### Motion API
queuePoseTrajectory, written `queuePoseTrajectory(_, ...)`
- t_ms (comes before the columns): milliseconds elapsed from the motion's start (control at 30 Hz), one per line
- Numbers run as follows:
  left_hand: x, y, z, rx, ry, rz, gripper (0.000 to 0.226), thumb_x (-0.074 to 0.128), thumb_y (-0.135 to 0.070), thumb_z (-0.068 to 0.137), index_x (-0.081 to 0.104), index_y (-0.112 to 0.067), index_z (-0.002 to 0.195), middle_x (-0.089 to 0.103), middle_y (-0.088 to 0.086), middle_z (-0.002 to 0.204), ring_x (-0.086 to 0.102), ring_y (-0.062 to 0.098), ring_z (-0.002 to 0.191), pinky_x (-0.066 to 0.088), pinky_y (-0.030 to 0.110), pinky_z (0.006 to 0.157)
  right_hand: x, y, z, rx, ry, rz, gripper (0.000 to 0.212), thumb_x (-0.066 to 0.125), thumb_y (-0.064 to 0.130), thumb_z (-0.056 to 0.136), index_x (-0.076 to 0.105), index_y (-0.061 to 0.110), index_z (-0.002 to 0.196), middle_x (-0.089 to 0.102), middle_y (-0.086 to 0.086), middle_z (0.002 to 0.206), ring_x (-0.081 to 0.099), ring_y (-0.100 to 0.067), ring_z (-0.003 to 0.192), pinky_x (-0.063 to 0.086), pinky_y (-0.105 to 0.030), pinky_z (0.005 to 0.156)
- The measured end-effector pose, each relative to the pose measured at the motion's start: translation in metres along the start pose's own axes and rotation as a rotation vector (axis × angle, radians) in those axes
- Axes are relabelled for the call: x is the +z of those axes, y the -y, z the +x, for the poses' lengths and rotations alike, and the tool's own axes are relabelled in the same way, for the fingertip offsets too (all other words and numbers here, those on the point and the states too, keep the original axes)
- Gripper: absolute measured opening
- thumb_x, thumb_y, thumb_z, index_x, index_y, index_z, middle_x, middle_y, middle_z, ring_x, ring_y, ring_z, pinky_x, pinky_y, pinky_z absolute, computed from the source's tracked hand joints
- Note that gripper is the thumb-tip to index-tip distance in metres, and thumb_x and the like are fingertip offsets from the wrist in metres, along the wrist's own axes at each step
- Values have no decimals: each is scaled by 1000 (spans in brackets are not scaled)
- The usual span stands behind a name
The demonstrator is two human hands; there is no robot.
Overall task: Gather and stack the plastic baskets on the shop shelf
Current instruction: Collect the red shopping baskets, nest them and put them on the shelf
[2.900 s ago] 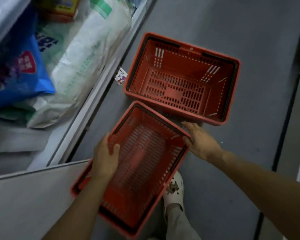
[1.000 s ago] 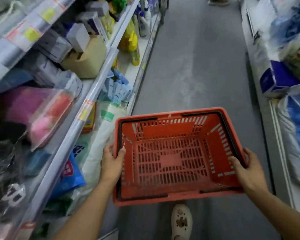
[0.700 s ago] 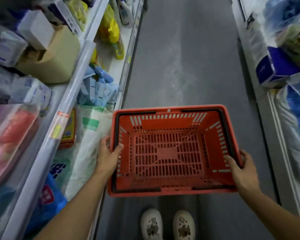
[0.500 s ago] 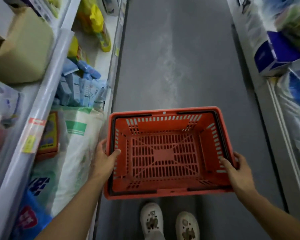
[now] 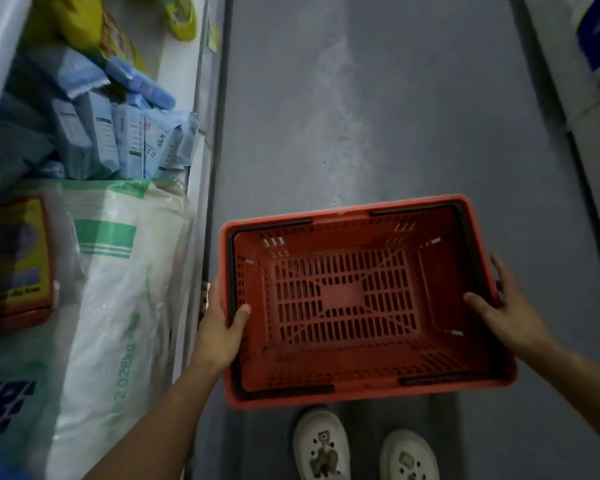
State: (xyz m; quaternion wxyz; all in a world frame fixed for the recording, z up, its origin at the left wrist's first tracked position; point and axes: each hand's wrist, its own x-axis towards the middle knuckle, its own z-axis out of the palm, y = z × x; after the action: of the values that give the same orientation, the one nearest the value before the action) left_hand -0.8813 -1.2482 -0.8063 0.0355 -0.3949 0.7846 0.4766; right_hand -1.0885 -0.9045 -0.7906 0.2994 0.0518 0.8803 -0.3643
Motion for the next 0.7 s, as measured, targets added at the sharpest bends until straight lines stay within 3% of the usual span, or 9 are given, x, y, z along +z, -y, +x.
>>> queuePoseTrajectory(67, 6, 4, 2, -2, -36, -67, 64, 56, -27, 94, 23, -32, 148, 52, -24, 120, 51, -13, 105, 43, 28, 93, 5, -3, 4, -24, -2, 1, 56, 59, 16, 91, 37, 16, 142, 55, -15, 130, 55, -34, 117, 40, -34, 91)
queuePoseTrajectory(200, 9, 12, 2, 0, -95, -215, 66, 60, -23, 92, 27, -34, 148, 53, -5, 138, 57, 4, 120, 51, 29, 95, 10, -7, 9, -2, -61, 89, 49, 62, 12, 89, 45, 17, 135, 58, -7, 119, 57, -25, 100, 44, -36, 88)
queuePoseTrajectory(333, 14, -1, -10, -21, -124, -314, 65, 59, -15, 93, 28, -35, 147, 54, -21, 123, 60, -13, 104, 54, 11, 74, 5, -8, 3, -16, -80, 131, 55, 63, 7, 87, 45, 25, 137, 58, -1, 116, 57, -23, 100, 45, -37, 91)
queuePoseTrajectory(500, 7, -26, -20, -45, -107, -350, 63, 57, -5, 93, 33, -33, 143, 51, -26, 116, 60, -20, 90, 52, 8, 66, -19, 6, -11, 17, -57, 179, 56, 62, 5, 87, 48, 26, 137, 59, -1, 113, 58, -22, 97, 45, -32, 84)
queuePoseTrajectory(600, -5, -47, -35, -59, -91, -330, 63, 58, -4, 92, 35, -37, 140, 56, -21, 111, 65, -12, 86, 55, 12, 67, -42, 16, -30, 31, -28, 200, 54, 61, 2, 87, 51, 30, 132, 63, 2, 104, 62, -18, 89, 48, -30, 81)
queuePoseTrajectory(700, -20, -74, -54, -73, -96, -313, 65, 59, -4, 91, 37, -38, 141, 57, -6, 122, 63, 9, 102, 54, 33, 85, -69, 26, -54, 37, -28, 229, 58, 61, -1, 86, 51, 29, 134, 64, 1, 104, 63, -12, 88, 51, -30, 81)
